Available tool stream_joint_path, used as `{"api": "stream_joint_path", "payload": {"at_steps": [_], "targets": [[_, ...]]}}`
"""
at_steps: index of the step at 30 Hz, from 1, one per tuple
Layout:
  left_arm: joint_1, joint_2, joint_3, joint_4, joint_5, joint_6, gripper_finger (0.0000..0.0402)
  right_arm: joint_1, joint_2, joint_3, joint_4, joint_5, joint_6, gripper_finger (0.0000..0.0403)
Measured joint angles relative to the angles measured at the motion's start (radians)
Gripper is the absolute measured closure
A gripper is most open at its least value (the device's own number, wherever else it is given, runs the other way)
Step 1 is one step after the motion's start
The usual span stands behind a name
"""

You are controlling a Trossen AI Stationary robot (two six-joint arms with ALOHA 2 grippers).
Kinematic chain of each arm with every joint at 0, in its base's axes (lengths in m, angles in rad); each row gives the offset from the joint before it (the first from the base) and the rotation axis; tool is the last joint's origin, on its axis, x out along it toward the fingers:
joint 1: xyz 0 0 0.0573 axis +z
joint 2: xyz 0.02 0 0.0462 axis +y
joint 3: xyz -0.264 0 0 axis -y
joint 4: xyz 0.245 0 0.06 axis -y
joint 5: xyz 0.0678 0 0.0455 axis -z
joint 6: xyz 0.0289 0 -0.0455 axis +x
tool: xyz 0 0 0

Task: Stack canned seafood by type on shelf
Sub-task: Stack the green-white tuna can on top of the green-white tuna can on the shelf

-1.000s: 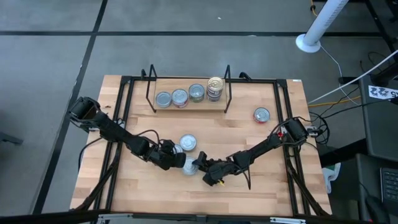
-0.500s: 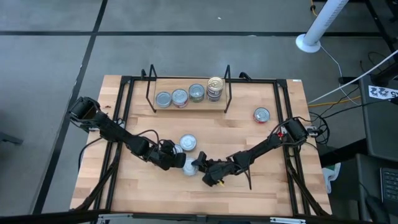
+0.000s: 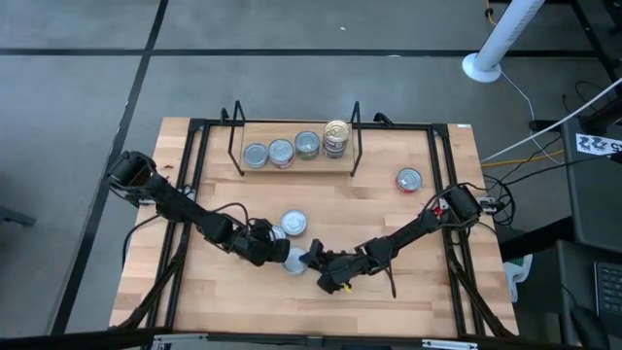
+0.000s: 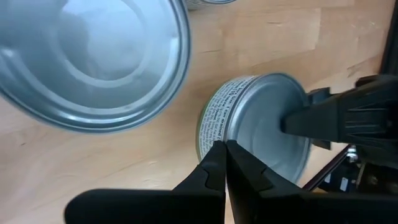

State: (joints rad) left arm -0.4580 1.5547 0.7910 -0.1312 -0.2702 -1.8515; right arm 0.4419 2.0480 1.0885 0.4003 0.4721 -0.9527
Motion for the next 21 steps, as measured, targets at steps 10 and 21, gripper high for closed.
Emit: {"api": "stream_joint_path", "payload": {"at_steps": [10, 21], "targets": [[0.000, 0.001, 0.000, -0.006, 0.022, 0.077, 0.0365, -0.002, 0.000, 0.000, -0.012, 0.043, -0.045, 0.0257], [0.001, 0.001, 0.001, 0.023, 0.090, 0.250, 0.0254, -0.006, 0.000, 0.003, -0.027, 0.062, -0.047, 0.0267]]}}
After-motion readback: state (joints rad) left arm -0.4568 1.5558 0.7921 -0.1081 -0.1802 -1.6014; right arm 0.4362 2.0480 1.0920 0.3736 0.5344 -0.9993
